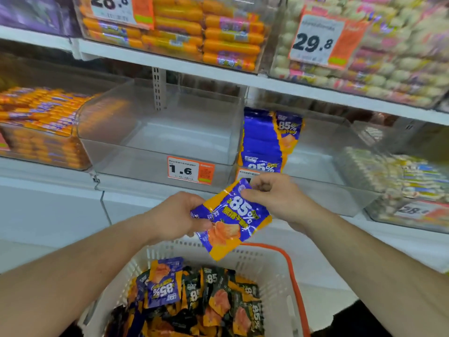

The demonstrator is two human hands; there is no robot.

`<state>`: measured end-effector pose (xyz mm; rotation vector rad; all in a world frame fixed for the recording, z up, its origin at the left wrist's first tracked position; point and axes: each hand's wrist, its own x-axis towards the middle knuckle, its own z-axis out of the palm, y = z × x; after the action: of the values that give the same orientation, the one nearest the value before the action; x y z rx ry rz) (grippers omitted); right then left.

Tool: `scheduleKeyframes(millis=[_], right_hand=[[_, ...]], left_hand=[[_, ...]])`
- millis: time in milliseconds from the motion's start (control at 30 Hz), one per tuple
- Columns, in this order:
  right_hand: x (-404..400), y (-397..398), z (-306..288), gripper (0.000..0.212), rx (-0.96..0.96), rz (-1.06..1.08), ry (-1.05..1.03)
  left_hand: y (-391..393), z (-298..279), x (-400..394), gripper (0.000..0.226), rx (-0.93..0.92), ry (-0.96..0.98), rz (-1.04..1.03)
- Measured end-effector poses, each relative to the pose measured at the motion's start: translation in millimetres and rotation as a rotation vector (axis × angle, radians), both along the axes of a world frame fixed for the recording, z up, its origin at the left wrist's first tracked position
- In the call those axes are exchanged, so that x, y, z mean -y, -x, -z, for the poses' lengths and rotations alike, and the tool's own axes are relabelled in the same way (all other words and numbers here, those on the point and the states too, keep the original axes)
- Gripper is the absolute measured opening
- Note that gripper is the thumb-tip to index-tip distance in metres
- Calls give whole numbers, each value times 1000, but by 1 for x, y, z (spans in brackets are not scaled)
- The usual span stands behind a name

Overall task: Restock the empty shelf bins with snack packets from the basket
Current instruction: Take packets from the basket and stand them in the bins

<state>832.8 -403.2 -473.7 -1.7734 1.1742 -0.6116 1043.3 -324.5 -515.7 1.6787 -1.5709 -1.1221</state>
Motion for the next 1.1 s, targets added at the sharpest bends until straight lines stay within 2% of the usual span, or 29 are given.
scheduleKeyframes(millis=[100, 200, 333, 500, 533, 600, 667, 733, 800, 867, 933, 1000, 1100], right_hand=[[-3, 22, -10, 4, 140, 76, -141], [-5, 38, -16, 12, 213, 112, -232], [1, 52, -30, 14, 438, 285, -430], [21, 75, -42, 16, 518, 376, -486], [26, 79, -46, 17, 529, 397, -494], [43, 91, -54, 22, 554, 456, -490], [67, 102, -59, 26, 550, 540, -442], [93, 110, -59, 26, 520, 624, -371], [119, 111, -56, 24, 466, 692, -243], [145, 109, -49, 25, 368, 727, -68], [168, 103, -41, 26, 258, 720, 36], [188, 96, -33, 26, 171, 717, 55], [208, 81, -25, 9, 152, 724, 2]], left_hand=[[18, -13, 1, 10, -157, 62, -68], [44, -23, 7, 11, -216, 150, -74], [76, -35, 24, 14, -317, 226, -77], [102, -57, 54, 13, -381, 299, -62], [104, -62, 61, 16, -343, 370, -80], [99, -68, 78, 13, -101, 622, -203], [84, -70, 95, 29, 111, 750, -332], [68, -66, 112, 53, 181, 637, -365], [61, -58, 124, 66, 228, 472, -375], [62, -48, 130, 60, 302, 371, -345], [65, -45, 132, 55, 351, 355, -336], [67, -48, 131, 55, 353, 348, -351], [67, -50, 130, 54, 361, 333, -350]])
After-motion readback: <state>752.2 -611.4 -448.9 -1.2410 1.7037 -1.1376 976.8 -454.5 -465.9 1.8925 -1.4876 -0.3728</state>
